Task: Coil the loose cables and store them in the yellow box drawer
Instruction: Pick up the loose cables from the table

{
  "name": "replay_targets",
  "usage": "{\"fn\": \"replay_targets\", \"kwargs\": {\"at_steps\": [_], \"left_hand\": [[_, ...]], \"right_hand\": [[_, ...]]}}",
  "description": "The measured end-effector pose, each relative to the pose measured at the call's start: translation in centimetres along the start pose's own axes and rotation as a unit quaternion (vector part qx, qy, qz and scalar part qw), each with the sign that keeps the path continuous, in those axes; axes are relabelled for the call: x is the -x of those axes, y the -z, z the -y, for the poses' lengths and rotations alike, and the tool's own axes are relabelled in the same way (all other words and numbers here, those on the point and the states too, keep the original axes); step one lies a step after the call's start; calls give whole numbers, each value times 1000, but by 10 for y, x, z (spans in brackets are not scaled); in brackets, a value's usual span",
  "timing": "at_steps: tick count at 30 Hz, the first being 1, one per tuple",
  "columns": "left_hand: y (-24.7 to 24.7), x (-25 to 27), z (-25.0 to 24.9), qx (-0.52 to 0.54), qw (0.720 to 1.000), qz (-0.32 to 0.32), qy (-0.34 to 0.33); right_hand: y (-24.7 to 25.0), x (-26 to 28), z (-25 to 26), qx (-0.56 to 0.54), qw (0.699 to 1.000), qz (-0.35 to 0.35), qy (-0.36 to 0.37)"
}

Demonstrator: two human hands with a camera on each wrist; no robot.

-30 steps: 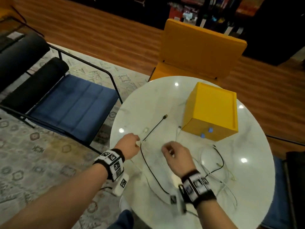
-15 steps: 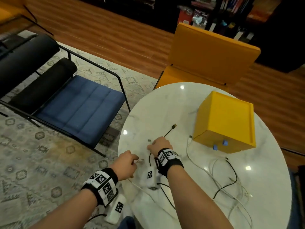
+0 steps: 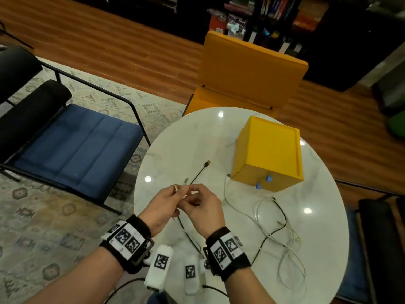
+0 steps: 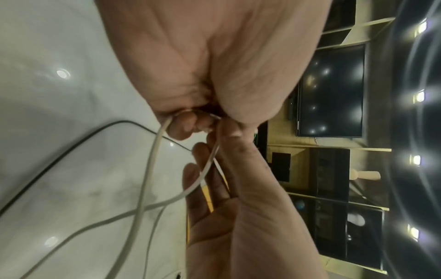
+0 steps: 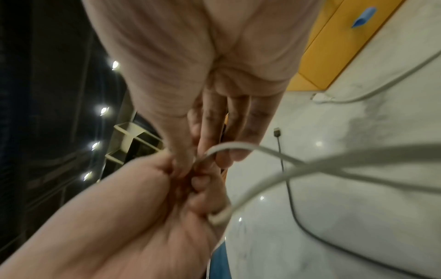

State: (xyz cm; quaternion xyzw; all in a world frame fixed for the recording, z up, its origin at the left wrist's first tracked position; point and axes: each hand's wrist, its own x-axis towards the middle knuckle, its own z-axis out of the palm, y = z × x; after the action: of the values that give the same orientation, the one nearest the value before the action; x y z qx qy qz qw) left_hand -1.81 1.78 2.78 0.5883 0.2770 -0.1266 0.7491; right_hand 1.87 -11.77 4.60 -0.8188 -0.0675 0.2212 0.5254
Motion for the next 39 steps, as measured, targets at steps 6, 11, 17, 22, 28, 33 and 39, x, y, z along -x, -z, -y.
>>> {"fn": "replay_targets", "kwargs": {"at_steps": [6,11,17,22,28,33,39], "left_hand": [[-1,12,4,34,993,-106,-46],[24,38,8,111,991,-64,-48],[43,57,17,138,981,-131,-46],[53,50,21,162,971,-165,-53],[63,45,8,117,975,-186,-44],[57,40,-12,121,980,-159,-21],[5,24,-35,63,985,-130,-95]], "right_hand": [[45,-61,-49,137,978,-140,-71],[44,-97,-90,387,915,-83,-78],[22,-106,-82,215,957,-117,-156],[3,-147,-57,133,968,-144,-159],[-17,-170,-47,239,955,-102,-143],[-11,-140,-44,323,940,-20,-107],[34,-34,0,41,996,-64,44]]}}
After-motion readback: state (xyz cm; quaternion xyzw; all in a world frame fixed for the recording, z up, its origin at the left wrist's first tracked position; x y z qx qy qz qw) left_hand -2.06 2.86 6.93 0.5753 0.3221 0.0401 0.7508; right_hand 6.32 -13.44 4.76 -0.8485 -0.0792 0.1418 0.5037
